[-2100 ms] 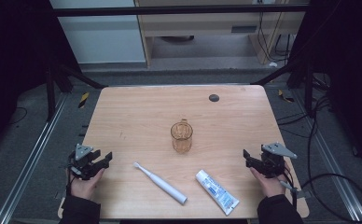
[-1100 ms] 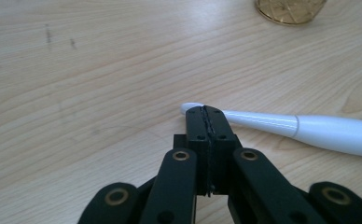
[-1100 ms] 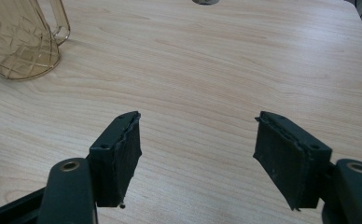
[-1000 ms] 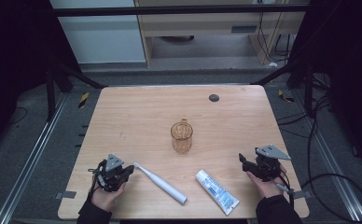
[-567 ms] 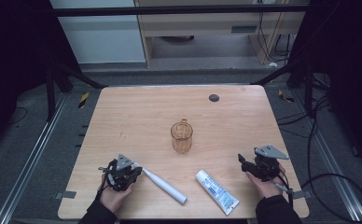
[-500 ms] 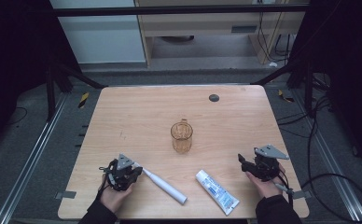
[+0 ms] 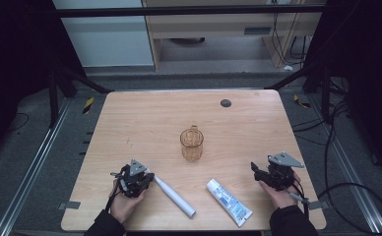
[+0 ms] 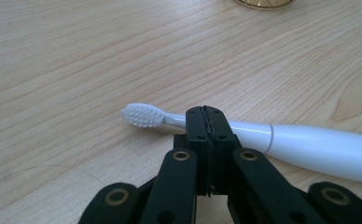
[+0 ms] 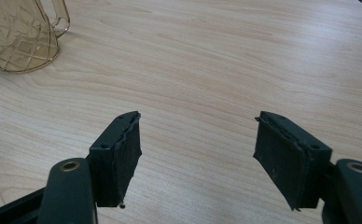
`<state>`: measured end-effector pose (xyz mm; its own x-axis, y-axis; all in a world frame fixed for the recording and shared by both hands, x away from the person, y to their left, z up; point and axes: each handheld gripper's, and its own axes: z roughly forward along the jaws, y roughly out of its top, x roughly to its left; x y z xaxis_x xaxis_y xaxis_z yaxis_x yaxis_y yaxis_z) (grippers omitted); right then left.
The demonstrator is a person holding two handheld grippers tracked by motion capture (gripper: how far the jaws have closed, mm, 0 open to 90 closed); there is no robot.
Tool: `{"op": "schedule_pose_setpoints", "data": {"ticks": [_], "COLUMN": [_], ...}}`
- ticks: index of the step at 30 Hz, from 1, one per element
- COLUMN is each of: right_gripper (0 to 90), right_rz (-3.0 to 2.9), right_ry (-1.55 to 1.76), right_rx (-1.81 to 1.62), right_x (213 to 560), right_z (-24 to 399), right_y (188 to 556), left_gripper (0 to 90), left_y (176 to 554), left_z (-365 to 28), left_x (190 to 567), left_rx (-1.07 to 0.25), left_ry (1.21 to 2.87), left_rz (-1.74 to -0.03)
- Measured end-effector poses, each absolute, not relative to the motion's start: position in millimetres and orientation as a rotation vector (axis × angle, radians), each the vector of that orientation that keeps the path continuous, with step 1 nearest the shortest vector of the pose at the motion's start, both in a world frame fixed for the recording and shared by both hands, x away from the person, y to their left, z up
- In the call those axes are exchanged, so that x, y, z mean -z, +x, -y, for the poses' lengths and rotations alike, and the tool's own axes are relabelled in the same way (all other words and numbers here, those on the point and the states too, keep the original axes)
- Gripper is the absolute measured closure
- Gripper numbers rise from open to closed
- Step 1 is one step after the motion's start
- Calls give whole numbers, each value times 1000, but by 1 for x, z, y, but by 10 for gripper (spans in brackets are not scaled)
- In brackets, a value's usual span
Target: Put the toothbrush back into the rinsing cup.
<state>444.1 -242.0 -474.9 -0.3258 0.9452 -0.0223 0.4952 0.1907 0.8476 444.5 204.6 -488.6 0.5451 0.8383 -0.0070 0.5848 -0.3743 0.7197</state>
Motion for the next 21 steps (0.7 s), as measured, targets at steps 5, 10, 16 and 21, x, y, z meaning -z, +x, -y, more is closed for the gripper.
{"op": "schedule_pose_setpoints", "data": {"ticks": [5, 10, 16, 21], "right_gripper": [311, 311, 311, 311], "right_rz": [-1908, -1910, -1911, -1911], "right_ry": [1341, 1341, 1340, 1339], "right_rx": [-1038, -1037, -1037, -1036], "right_x": [475, 475, 475, 475], "right_z": [242, 242, 242, 242], "right_y": [444, 445, 445, 445], "left_gripper": [896, 896, 897, 897], "left_y": [448, 451, 455, 458], "left_z": [-201, -196, -189, -182], "left_x": [488, 489, 489, 489], "left_rx": [-473, -474, -478, -477], "left_ry": [2094, 2099, 2097, 2103], "left_rz": [-1135, -1132, -1123, -1110]}}
